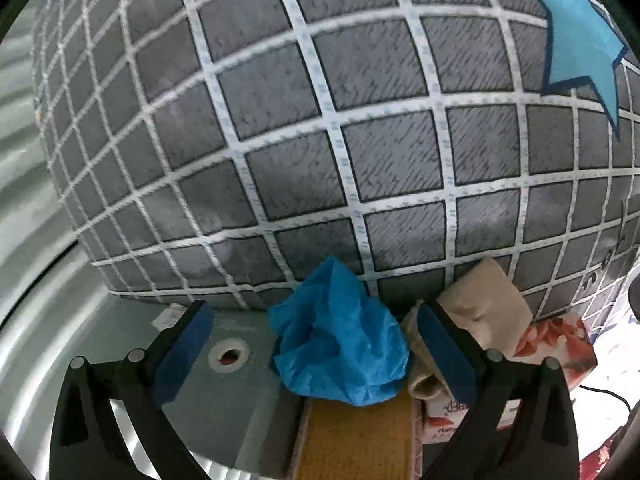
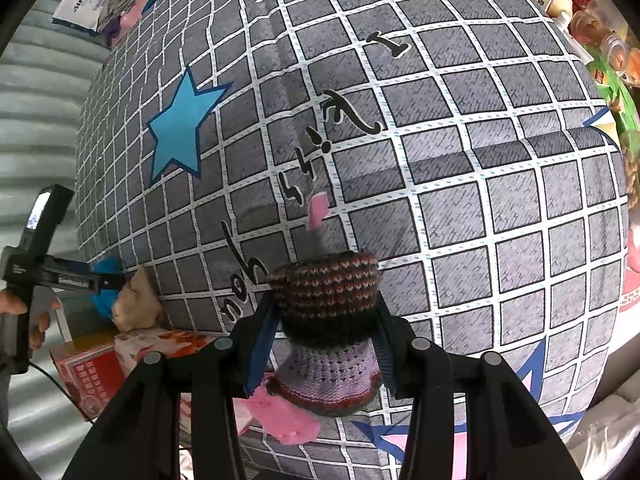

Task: Organize soft objects
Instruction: 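Grasp the blue plastic bag with the left tool while the right tool grasps the crocheted hat, then carry the blue bag in the left tool while the right tool carries the hat toward the box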

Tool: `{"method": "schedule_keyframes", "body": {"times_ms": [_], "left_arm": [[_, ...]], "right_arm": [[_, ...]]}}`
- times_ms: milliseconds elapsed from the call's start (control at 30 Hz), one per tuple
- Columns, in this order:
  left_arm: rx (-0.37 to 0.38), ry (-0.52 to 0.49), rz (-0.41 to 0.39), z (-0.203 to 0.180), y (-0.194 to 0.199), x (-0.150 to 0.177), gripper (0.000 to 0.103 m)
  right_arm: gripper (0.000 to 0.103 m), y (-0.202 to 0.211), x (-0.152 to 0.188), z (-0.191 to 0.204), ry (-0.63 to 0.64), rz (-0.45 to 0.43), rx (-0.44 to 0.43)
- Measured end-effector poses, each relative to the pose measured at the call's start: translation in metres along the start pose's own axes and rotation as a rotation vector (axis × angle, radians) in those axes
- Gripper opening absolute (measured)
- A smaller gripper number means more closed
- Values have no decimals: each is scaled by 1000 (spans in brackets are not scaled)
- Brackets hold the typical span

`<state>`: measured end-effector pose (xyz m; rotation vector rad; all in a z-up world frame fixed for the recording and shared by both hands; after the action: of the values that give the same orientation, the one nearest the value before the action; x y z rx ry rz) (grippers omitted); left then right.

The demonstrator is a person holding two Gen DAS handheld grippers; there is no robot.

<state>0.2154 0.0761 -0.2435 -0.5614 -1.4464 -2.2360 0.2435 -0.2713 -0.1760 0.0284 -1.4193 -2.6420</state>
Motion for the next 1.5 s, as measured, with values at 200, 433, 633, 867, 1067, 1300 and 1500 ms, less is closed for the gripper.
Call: {"method": "schedule_keyframes", "body": {"times_ms": [200,433,633,867,1067,1300,1500], "left_arm": [[55,-39,35,-5,-15,3,36],[73,19,-45,7,-3,25,32],[81,97,-263,22,49,53,32],[128,85,-496,2,125,100,32],[188,57,-583,-31,165,123,32],[264,-18,-627,-61,169,181,33],[295,-55,-647,-75,161,222,33]], "right_arm": [[46,-2,0,6,5,0,-7],[46,3,-2,15,16,-18,-10],[46,11,0,20,31,-26,-2],[46,20,10,21,44,-27,30],[46,32,26,28,58,-35,57],[46,39,60,46,84,-29,68],[46,39,87,61,108,-16,80]]}}
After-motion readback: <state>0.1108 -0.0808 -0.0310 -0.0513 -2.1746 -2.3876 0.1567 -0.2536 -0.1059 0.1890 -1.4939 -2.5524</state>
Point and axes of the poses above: each gripper's, at about its wrist camera, not at the fingertips, and y roughly against the way its jaws point, z to its left, x to its underside, the point moved 2 cm from there along -y, roughly the way its jaws point, and after that the axes turned 15 degrees about -x, right-handed, at the moved point
